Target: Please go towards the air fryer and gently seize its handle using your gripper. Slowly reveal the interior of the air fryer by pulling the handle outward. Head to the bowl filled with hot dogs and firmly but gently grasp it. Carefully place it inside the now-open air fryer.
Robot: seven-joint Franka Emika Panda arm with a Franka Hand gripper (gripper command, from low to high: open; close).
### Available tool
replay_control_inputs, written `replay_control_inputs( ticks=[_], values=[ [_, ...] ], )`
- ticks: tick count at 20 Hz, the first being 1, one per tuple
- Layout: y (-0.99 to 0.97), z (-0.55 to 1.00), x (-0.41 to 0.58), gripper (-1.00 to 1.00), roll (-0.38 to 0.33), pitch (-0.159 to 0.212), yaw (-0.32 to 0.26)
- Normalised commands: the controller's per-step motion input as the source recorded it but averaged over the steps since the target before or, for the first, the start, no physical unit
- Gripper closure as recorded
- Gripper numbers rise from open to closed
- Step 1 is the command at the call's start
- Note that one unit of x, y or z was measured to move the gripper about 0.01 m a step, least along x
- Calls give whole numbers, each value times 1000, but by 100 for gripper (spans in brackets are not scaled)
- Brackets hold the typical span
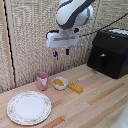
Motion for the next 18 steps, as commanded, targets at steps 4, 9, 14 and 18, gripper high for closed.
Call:
replay_control_inputs(
  ticks=[4,9,14,18],
  values=[
    [39,49,-21,-100,-12,-24,-231],
    [0,85,-15,-100,-37,-24,-292],
    [0,73,-13,-100,-46,-14,-309],
    [0,13,0,-100,-96,-2,-246]
  ],
)
